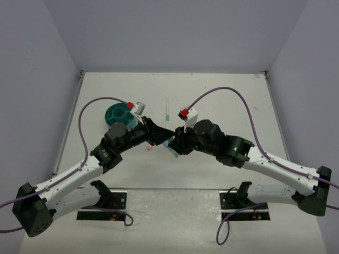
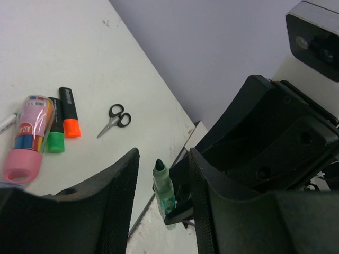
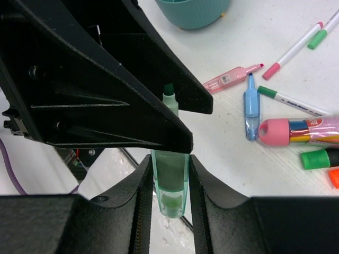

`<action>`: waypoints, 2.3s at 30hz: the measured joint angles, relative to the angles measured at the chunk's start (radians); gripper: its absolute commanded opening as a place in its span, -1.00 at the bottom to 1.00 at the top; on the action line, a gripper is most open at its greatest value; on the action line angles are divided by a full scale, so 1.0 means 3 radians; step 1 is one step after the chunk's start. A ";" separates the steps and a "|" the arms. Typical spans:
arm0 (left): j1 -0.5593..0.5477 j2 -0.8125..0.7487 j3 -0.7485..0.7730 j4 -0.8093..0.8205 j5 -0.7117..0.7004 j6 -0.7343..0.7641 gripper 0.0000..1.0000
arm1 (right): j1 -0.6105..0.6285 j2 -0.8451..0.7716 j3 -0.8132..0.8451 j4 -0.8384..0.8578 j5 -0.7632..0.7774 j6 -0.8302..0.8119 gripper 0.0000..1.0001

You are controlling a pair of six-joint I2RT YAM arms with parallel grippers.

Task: Sort the stationery into containers
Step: Close the pen cap on the pen.

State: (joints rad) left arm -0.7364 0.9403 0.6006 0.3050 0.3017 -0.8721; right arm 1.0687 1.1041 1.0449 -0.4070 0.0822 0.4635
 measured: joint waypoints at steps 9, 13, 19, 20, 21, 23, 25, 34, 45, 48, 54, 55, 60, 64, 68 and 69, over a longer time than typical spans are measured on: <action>-0.0012 -0.0011 0.0028 0.0002 -0.0009 -0.0016 -1.00 | 0.0004 -0.0039 -0.0001 0.0029 0.0117 0.0026 -1.00; -0.0013 0.0008 0.0046 -0.0011 -0.0015 -0.0009 -1.00 | 0.0003 -0.0040 -0.0008 0.0041 0.0132 0.0025 -1.00; -0.0026 -0.0055 0.0140 -0.0336 -0.0194 0.0070 -1.00 | -0.0003 -0.0046 -0.0141 0.0230 0.0098 0.0003 -0.72; -0.0037 -0.0098 0.0159 -0.0438 -0.0250 0.0094 -1.00 | -0.0002 -0.0052 -0.0196 0.0320 0.0071 -0.0001 -0.66; -0.0043 -0.0145 0.0163 -0.0517 -0.0293 0.0104 -1.00 | 0.0001 -0.0052 -0.0234 0.0395 0.0040 -0.0001 -0.59; -0.0056 -0.0225 0.0169 -0.0645 -0.0370 0.0126 -1.00 | 0.0018 -0.0052 -0.0310 0.0536 -0.0003 -0.0003 -0.48; -0.0062 -0.0287 0.0181 -0.0764 -0.0413 0.0150 -1.00 | 0.0044 -0.0059 -0.0392 0.0675 -0.0019 -0.0001 -0.40; -0.0029 -0.0379 0.0379 -0.0749 -0.0658 0.0178 -1.00 | 0.0134 -0.0118 -0.0625 0.0621 -0.0074 -0.0015 0.32; -0.0031 -0.0427 0.0387 -0.0565 -0.0681 0.0178 -1.00 | 0.0140 -0.0417 -0.0746 0.0533 -0.0064 -0.0012 0.38; -0.0031 -0.0374 0.0387 -0.0518 -0.0635 0.0176 -1.00 | 0.0141 -0.0483 -0.0746 0.0538 -0.0043 -0.0038 0.35; -0.0029 -0.0251 0.0385 -0.0401 -0.0489 0.0135 -1.00 | 0.0140 -0.0438 -0.0651 0.0543 0.0091 -0.0128 0.15; -0.0030 -0.0237 0.0385 -0.0379 -0.0466 0.0126 -1.00 | 0.0140 -0.0415 -0.0620 0.0551 0.0115 -0.0143 0.13; -0.0031 -0.0177 0.0385 -0.0286 -0.0357 0.0084 -1.00 | 0.0141 -0.0307 -0.0491 0.0646 0.0267 -0.0202 -0.56; -0.0021 -0.0154 0.0385 -0.0257 -0.0339 0.0059 -1.00 | 0.0155 -0.0255 -0.0445 0.0700 0.0287 -0.0251 -1.00; -0.0014 -0.0155 0.0385 -0.0286 -0.0373 0.0067 -1.00 | 0.0159 -0.0228 -0.0460 0.0749 0.0282 -0.0275 -1.00; -0.0015 -0.0162 0.0385 -0.0299 -0.0397 0.0076 -1.00 | 0.0159 -0.0237 -0.0506 0.0827 0.0280 -0.0275 -1.00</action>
State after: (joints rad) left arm -0.7410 0.8918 0.7162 0.2152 0.1827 -0.8492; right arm 1.1164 1.0330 0.8931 -0.1588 0.1663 0.3808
